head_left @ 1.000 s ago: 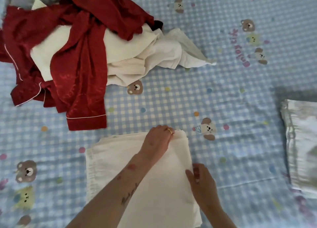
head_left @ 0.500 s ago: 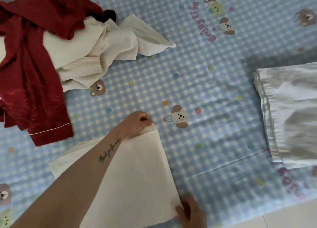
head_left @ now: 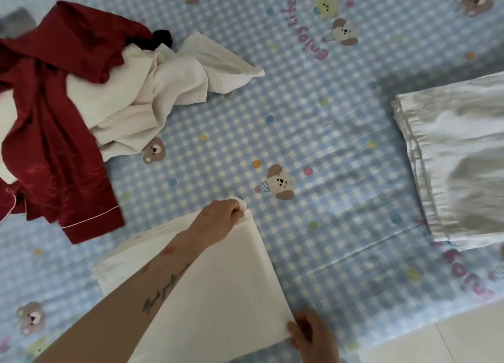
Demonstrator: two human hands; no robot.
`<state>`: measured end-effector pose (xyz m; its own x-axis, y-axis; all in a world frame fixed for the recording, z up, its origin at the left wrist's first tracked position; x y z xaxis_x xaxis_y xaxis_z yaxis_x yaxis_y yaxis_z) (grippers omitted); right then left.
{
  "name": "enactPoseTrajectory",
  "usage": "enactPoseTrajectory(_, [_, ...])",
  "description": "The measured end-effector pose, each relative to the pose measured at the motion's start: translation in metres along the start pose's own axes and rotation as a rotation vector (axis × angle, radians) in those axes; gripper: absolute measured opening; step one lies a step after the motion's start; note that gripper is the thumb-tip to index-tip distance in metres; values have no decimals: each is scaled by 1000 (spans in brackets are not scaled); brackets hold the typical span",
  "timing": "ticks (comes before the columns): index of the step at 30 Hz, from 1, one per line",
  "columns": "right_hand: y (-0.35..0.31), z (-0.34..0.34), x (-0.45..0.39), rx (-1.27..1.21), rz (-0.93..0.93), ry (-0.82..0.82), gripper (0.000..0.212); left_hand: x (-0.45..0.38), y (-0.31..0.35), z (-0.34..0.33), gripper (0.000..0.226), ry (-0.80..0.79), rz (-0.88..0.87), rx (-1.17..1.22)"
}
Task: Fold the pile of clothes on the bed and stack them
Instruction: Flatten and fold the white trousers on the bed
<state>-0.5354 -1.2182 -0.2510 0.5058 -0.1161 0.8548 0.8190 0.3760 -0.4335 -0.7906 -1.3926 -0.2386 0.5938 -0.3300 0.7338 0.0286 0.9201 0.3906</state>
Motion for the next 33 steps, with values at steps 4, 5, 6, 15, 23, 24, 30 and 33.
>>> enactPoseTrajectory(4, [3, -1, 3, -57, 9, 17, 27, -12, -2, 20, 29, -240, 78, 112])
enactPoseTrajectory(5, [4, -1, 4, -76, 6, 20, 27, -14, -4, 24, 25, -318, 93, 201])
enactPoseTrajectory(6, [5, -2, 4, -99, 4, 22, 26, -14, -6, 27, 21, -392, 108, 283])
enactPoseTrajectory(15, [11, -6, 1, -141, 1, 8, 13, -15, -11, 34, 13, -562, 20, 288])
enactPoseTrajectory(23, [15, -9, 0, -175, 15, 22, 15, -21, -8, 27, 13, -488, 23, 192])
enactPoseTrajectory(24, [15, -8, 0, -180, 14, 24, 15, -21, -10, 27, 14, -477, 27, 219])
enactPoseTrajectory(30, [14, -9, 0, -171, 13, 31, 15, -15, -15, 29, 16, -545, 75, 457])
enactPoseTrajectory(33, [13, -8, 1, -160, 13, 30, 15, -16, -9, 27, 16, -547, 103, 369])
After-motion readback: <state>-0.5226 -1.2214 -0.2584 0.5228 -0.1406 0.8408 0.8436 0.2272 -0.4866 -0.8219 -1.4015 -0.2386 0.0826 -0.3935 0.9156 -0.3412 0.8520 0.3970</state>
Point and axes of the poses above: each hand's wrist, its own x-axis away from the middle knuckle, its own z-axis out of the back of the hand, y = z × x, the point moved 2 cm from there along -x, towards the middle knuckle, and after that the axes turned 7 degrees about -y, right-handed, at the moved point
